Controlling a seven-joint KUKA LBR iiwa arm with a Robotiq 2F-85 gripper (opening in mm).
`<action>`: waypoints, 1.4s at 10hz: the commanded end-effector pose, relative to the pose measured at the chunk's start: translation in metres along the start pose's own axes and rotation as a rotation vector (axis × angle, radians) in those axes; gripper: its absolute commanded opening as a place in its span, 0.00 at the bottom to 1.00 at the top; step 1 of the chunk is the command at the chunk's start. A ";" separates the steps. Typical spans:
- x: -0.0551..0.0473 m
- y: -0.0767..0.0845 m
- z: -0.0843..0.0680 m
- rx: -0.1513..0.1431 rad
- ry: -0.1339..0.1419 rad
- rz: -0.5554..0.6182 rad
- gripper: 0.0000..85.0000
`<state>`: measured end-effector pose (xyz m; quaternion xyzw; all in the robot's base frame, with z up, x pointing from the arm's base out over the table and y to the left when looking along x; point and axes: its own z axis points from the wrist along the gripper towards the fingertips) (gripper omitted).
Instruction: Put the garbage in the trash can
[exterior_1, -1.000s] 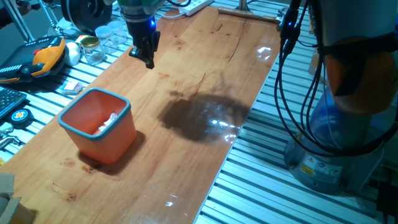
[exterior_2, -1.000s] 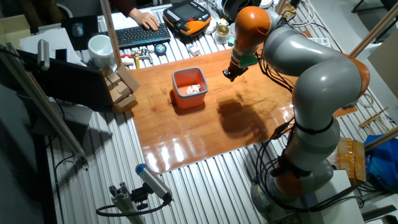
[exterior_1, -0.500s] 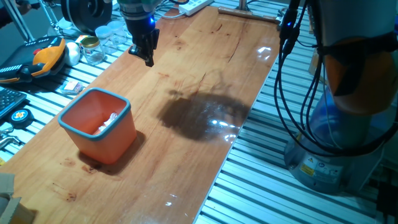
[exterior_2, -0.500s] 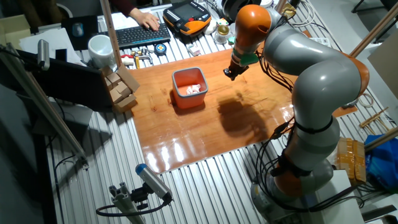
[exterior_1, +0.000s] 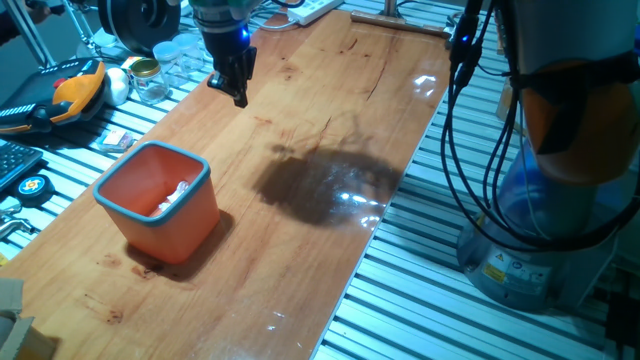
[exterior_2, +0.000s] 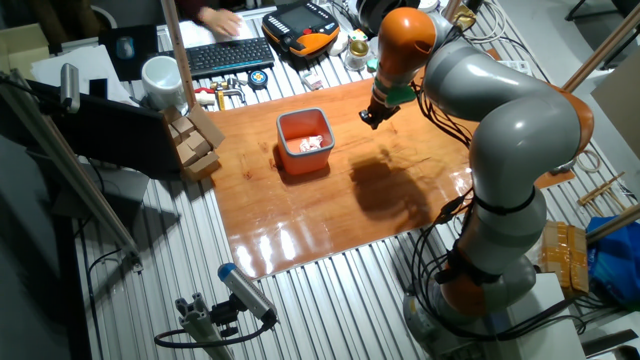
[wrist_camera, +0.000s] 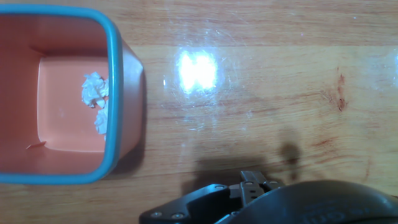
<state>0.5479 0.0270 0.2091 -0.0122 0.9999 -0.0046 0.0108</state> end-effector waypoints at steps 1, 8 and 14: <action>0.000 0.000 -0.001 0.003 0.000 0.004 0.00; -0.003 -0.003 0.003 -0.001 -0.003 0.005 0.00; -0.004 -0.003 0.002 0.000 -0.005 0.001 0.00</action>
